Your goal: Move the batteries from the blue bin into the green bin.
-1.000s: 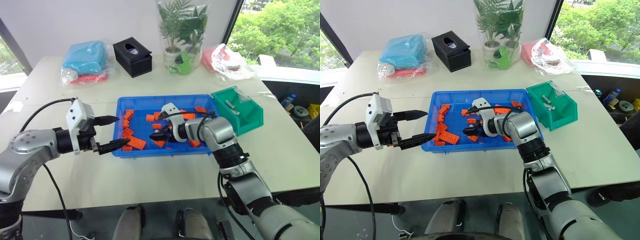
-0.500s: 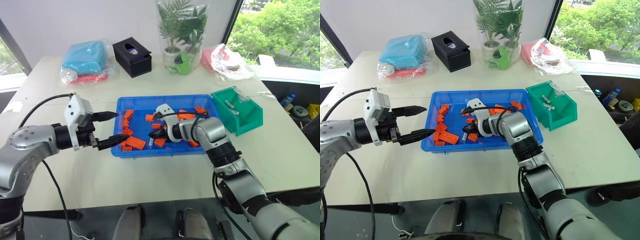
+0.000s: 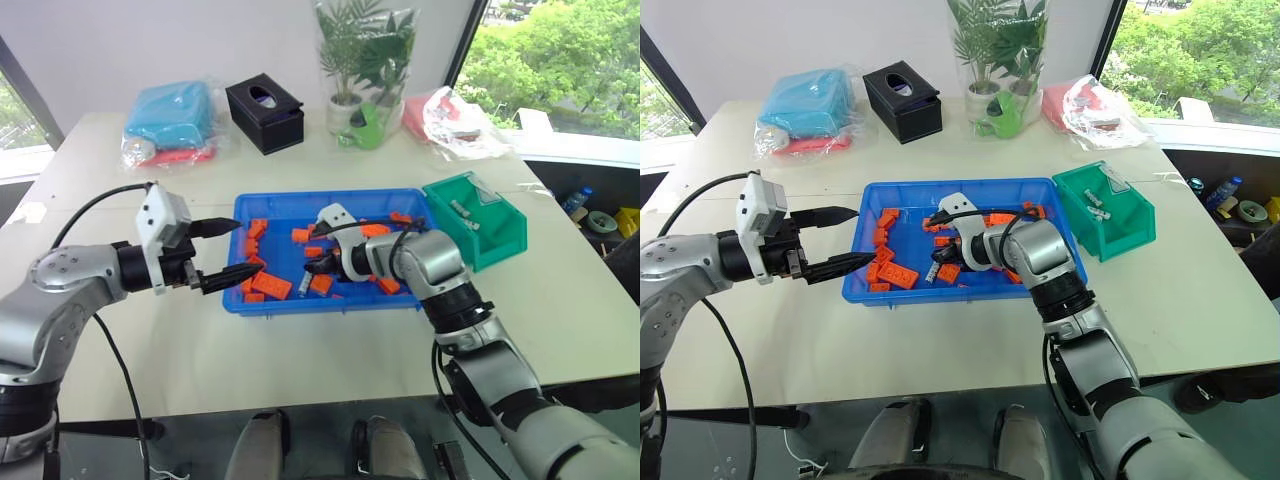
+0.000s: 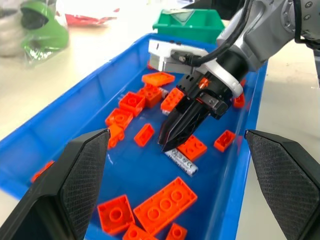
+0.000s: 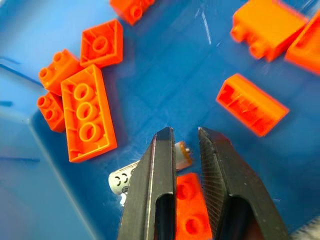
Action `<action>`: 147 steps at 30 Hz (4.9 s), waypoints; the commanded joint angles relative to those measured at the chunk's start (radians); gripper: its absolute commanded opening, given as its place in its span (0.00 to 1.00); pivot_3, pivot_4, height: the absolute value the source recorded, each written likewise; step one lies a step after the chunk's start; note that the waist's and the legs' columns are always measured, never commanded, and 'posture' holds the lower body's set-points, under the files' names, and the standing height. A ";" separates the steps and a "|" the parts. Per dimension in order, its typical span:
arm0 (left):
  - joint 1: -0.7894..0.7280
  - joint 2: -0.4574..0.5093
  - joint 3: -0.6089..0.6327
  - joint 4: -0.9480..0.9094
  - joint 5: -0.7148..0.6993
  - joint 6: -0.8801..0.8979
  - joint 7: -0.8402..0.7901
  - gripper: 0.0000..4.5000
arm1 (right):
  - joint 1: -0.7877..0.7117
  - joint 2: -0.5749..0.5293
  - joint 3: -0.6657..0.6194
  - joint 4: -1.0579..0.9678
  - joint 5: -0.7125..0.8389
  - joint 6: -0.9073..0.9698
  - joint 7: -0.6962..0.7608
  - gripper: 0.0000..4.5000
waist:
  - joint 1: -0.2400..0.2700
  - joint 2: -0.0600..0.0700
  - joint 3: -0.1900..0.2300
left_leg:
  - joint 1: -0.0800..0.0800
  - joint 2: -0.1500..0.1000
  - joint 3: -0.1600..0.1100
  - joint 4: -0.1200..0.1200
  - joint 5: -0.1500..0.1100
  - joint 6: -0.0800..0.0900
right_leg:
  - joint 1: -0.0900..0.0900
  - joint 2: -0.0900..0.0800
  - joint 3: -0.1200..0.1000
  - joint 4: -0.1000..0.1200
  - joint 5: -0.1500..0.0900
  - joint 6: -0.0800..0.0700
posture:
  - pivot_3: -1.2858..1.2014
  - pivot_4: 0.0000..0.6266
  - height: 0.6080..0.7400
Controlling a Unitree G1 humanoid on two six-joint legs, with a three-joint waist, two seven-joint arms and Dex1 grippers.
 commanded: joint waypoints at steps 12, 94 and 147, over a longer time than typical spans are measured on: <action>0.017 -0.004 0.032 -0.045 0.001 -0.019 0.011 1.00 | -0.132 -0.122 0.239 0.097 -0.160 -0.437 0.415 0.98 | -0.007 -0.001 0.001 | -0.001 0.002 0.004 -0.001 0.000 0.000 | -0.002 0.000 -0.001 0.000 0.001 0.002 | 0.52 0.24 0.40; 0.005 -0.021 0.033 -0.084 -0.025 0.030 0.039 1.00 | 0.076 -0.308 -0.270 -0.366 0.148 0.069 0.175 0.98 | 0.006 -0.002 0.005 | 0.001 0.017 0.024 0.000 -0.001 0.000 | -0.004 0.000 -0.004 -0.014 0.016 -0.001 | 0.52 0.24 0.40; -0.009 -0.022 0.039 -0.094 -0.025 0.014 0.095 1.00 | -0.208 -0.347 0.019 0.517 -0.466 -0.986 0.647 0.12 | -0.002 -0.005 0.003 | 0.002 0.019 0.034 0.003 -0.002 -0.002 | -0.006 0.000 -0.005 -0.011 0.021 0.000 | 0.52 0.24 0.40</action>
